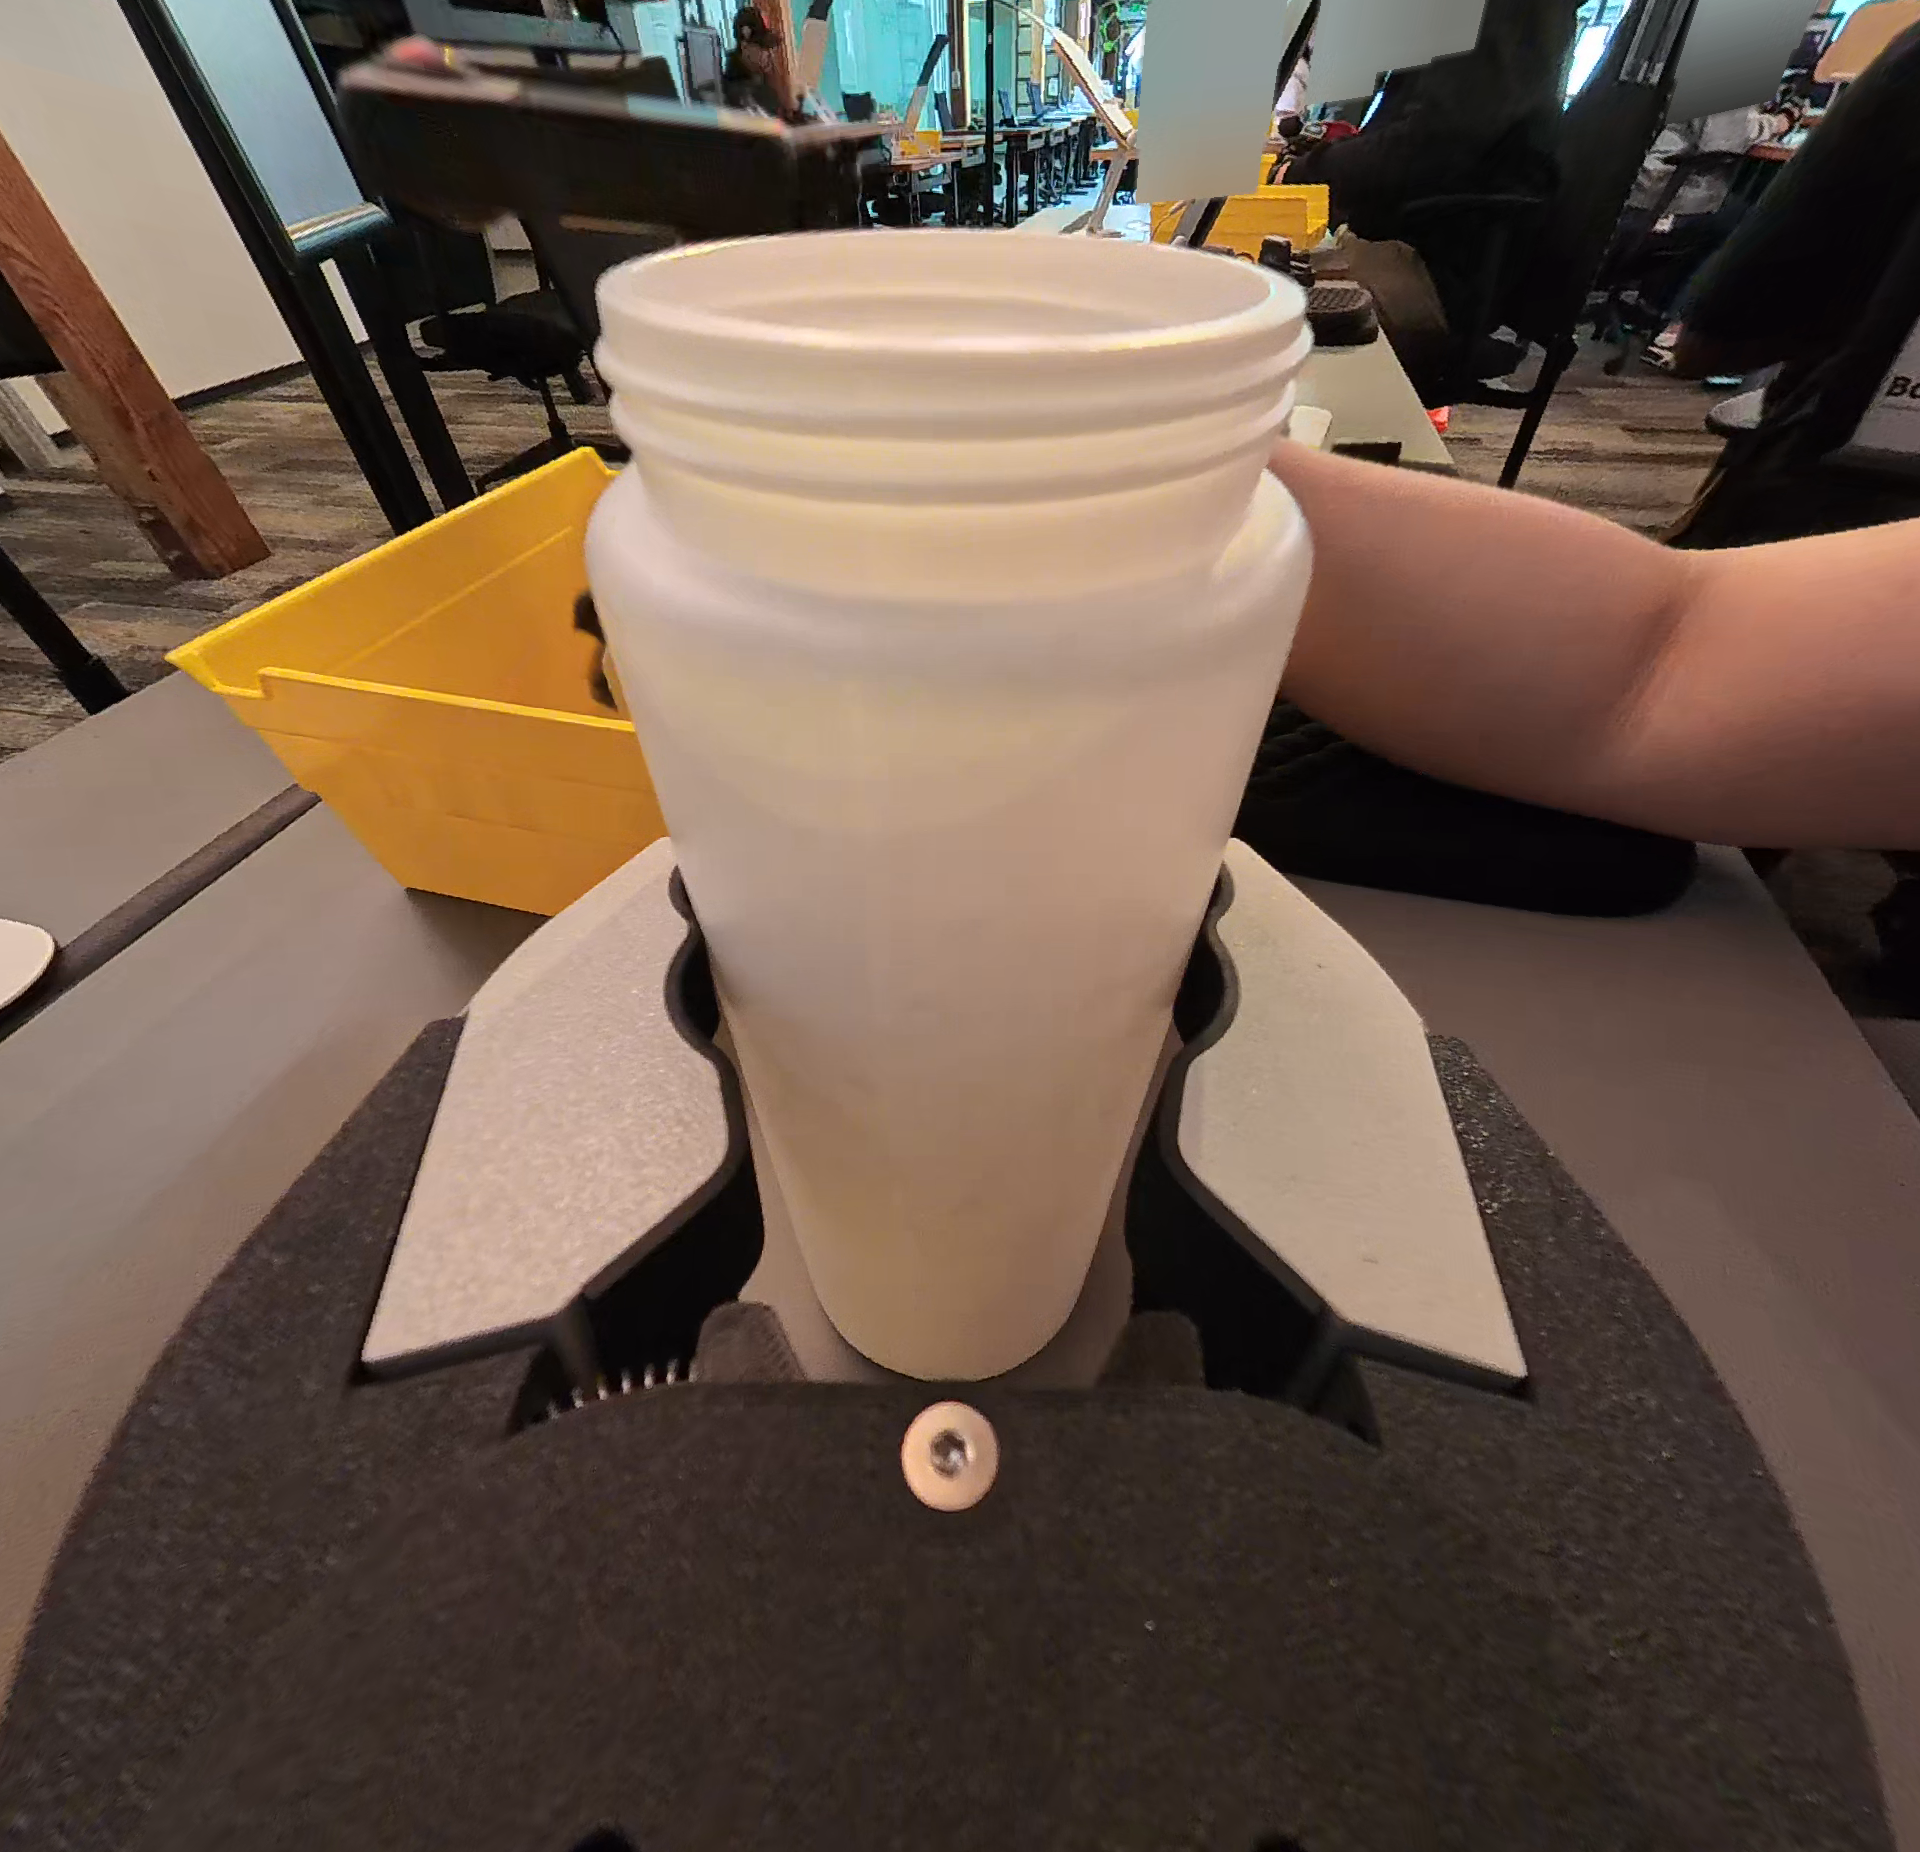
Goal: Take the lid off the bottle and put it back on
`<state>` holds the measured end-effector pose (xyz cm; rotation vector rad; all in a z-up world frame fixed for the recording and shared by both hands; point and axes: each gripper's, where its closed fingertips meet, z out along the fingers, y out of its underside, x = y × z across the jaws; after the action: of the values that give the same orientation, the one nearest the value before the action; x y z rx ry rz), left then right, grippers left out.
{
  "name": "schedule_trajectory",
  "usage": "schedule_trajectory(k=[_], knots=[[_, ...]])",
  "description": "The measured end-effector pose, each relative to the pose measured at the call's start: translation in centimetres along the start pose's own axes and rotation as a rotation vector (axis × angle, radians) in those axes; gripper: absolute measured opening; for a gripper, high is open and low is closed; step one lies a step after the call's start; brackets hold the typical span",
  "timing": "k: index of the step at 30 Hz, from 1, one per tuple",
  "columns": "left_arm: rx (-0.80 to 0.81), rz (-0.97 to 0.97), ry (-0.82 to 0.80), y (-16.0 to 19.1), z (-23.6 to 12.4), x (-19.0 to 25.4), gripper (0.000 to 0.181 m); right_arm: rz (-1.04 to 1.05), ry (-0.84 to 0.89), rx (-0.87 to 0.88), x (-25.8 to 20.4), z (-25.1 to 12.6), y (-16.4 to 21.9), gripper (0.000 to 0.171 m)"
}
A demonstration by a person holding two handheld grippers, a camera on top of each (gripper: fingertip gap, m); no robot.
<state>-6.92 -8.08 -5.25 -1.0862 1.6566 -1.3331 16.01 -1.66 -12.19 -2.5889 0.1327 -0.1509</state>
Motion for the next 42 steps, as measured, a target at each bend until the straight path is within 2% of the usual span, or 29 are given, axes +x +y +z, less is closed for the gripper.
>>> schedule_trajectory(k=[2,7,14,22,26,30,33,35,37,39,42], knots=[[-0.001,-0.001,-0.003,0.0,0.0,0.0,0.088,0.008,0.006,-0.044,0.0,1.1,0.7,0.076],[-0.004,-0.001,0.003,0.0,0.0,0.1,0.088,0.024,0.057,-0.018,0.5,1.9,0.3,0.076],[-0.006,0.000,0.008,0.0,0.0,0.2,0.088,0.028,0.110,-0.213,2.0,2.8,3.9,0.076],[-0.008,-0.001,-0.010,0.0,0.0,0.0,0.088,0.023,0.145,-0.225,2.4,2.6,3.8,0.076],[0.012,-0.016,-0.042,-0.6,-0.4,-0.5,0.088,0.023,0.167,-0.178,2.6,0.7,2.3,0.078],[0.061,-0.098,-0.070,-2.7,-1.6,-1.5,0.088,0.002,0.153,0.016,1.4,-4.1,-1.3,0.077],[0.122,-0.167,-0.038,-5.3,-3.3,-2.0,0.088,-0.096,-0.014,0.340,-3.2,-10.2,-6.0,0.075],[0.160,-0.214,-0.007,-6.9,-4.6,-2.3,0.088,-0.204,-0.289,0.596,-9.5,-15.3,-8.7,0.070],[0.194,-0.260,0.036,-8.1,-5.7,-2.5,0.088,-0.277,-0.614,0.780,-15.6,-20.2,-9.1,0.070],[0.184,-0.293,0.065,-8.4,-6.3,-2.6,0.088,-0.301,-0.831,0.835,-19.4,-22.9,-8.8,0.070],[0.160,-0.288,0.027,-8.2,-6.6,-3.4,0.088,-0.317,-0.972,0.815,-22.8,-23.3,-8.4,0.077]])
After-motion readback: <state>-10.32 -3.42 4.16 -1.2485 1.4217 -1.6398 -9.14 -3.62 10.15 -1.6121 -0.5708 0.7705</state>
